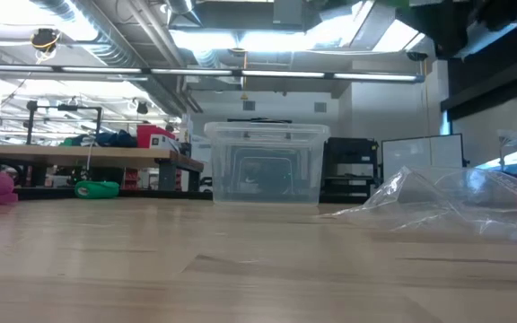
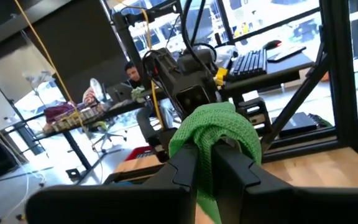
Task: Roll bandage
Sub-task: Roll the green bandage
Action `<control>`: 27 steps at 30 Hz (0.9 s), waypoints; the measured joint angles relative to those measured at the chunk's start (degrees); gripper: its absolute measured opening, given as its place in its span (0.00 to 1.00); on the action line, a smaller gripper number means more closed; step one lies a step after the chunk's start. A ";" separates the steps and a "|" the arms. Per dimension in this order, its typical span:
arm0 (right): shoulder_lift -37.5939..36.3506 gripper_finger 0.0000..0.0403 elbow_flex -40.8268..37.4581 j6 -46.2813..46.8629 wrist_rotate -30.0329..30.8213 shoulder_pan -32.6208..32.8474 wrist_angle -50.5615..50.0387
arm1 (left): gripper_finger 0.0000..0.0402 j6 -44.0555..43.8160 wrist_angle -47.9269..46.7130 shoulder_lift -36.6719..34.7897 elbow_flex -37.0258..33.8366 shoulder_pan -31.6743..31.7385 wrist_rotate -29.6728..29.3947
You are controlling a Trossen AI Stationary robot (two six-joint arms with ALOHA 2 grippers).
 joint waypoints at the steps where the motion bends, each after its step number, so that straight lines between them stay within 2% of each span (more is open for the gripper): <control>1: 1.34 0.73 0.09 -0.13 -0.37 -0.41 1.10 | 0.07 -0.24 0.11 0.00 0.00 0.00 0.00; 7: 5.54 0.73 3.25 -3.36 -4.48 -0.60 5.57 | 0.07 -0.08 1.20 -0.02 0.00 0.26 0.22; 12: 6.72 0.72 5.17 -6.30 -3.74 -0.85 5.53 | 0.07 -0.93 1.28 -0.02 0.00 0.96 0.19; 15: 8.59 0.67 5.36 -6.61 -4.05 -1.96 7.76 | 0.07 -1.25 1.47 -0.02 0.00 0.94 0.20; 20: 12.73 0.47 5.42 -11.46 -5.13 -4.16 15.27 | 0.07 -1.02 2.74 -0.02 0.00 0.76 0.20; 24: 15.30 0.24 5.42 -16.66 -5.12 -4.50 19.68 | 0.07 -2.18 2.97 -0.02 0.00 0.74 0.28; 27: 16.29 0.05 5.42 -21.10 -5.12 -4.50 21.94 | 0.07 -4.80 3.04 -0.02 0.00 0.74 4.19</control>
